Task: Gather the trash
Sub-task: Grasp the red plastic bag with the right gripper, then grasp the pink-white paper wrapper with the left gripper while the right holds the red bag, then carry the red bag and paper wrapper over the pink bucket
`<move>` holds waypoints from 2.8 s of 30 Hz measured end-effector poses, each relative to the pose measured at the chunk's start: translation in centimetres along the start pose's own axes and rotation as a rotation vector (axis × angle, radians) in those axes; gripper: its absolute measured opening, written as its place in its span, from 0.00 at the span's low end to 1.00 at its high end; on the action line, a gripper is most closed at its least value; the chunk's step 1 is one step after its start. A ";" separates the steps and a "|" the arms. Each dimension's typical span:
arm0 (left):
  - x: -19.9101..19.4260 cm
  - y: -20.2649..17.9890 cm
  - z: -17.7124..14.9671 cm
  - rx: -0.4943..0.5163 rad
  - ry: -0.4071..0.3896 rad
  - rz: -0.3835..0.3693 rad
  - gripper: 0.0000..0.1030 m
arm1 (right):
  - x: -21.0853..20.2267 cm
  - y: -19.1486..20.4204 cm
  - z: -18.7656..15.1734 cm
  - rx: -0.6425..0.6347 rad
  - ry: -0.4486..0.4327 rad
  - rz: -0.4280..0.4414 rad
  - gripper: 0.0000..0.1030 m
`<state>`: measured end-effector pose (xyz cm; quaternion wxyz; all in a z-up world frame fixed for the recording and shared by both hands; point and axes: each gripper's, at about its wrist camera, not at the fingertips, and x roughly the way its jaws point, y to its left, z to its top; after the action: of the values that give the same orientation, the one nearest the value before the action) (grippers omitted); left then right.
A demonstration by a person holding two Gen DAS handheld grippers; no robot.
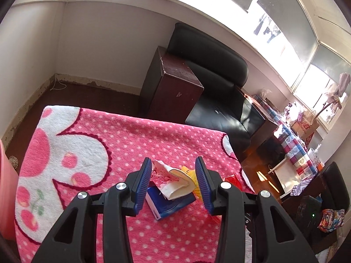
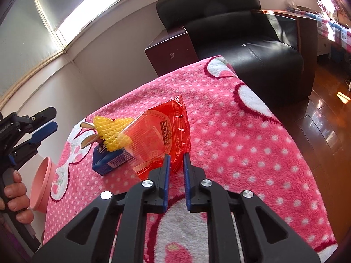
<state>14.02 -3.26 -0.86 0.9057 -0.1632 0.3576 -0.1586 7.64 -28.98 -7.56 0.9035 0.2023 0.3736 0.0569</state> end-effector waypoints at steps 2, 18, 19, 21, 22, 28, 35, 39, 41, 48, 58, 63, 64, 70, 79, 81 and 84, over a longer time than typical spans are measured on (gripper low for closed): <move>1.5 0.4 0.4 -0.048 0.037 0.002 0.39 | -0.1 0.0 0.0 0.000 -0.010 0.008 0.12; 7.0 1.9 0.0 -0.194 0.175 -0.033 0.19 | 0.0 -0.3 0.0 0.011 -0.009 0.034 0.12; 7.1 1.8 -0.1 -0.190 0.177 -0.039 0.17 | 0.0 -0.3 0.1 0.011 -0.008 0.034 0.12; 6.8 1.6 -0.3 -0.177 0.168 -0.042 0.08 | -0.1 -0.3 0.1 0.010 -0.010 0.034 0.12; 6.5 1.6 -0.3 -0.171 0.163 -0.047 0.08 | 0.0 -0.3 0.0 0.010 -0.010 0.034 0.12; 3.1 0.9 -0.3 -0.105 0.080 -0.059 0.08 | -0.2 -0.3 -0.1 0.008 -0.019 0.029 0.12; -1.7 0.9 -1.3 -0.046 0.010 -0.059 0.07 | -1.3 0.0 -0.3 -0.004 -0.048 0.020 0.12; -4.4 1.1 -2.0 -0.029 -0.030 -0.054 0.07 | -2.5 0.6 -0.3 -0.015 -0.060 0.031 0.12; -5.7 1.2 -2.4 -0.018 -0.051 -0.052 0.07 | -3.2 1.1 -0.1 -0.027 -0.071 0.041 0.12; -10.0 1.9 -3.7 0.008 -0.114 -0.044 0.07 | -5.4 3.7 0.4 -0.083 -0.101 0.079 0.12; -14.9 4.0 -5.4 0.015 -0.199 0.021 0.07 | -5.7 10.3 0.5 -0.213 -0.091 0.170 0.12; -17.4 6.5 -5.8 -0.021 -0.249 0.065 0.07 | -4.4 15.0 0.3 -0.285 -0.068 0.235 0.12; -18.0 7.1 -5.8 -0.030 -0.262 0.078 0.07 | -4.1 16.0 0.2 -0.299 -0.062 0.249 0.12; -21.6 11.1 -6.1 -0.077 -0.343 0.180 0.07 | -2.4 22.3 -0.2 -0.388 -0.035 0.348 0.12; -25.4 17.4 -7.3 -0.150 -0.412 0.339 0.07 | 0.8 31.8 -2.8 -0.545 0.036 0.455 0.12; -25.9 18.9 -7.7 -0.174 -0.412 0.361 0.07 | 1.4 33.6 -3.6 -0.575 0.053 0.468 0.12; -26.5 20.7 -8.4 -0.201 -0.409 0.393 0.07 | 2.3 36.0 -4.6 -0.618 0.069 0.479 0.12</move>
<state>-6.70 24.47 0.64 0.9516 -0.2083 0.2063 0.0923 7.84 5.86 2.72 0.8698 0.0003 0.3113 0.3828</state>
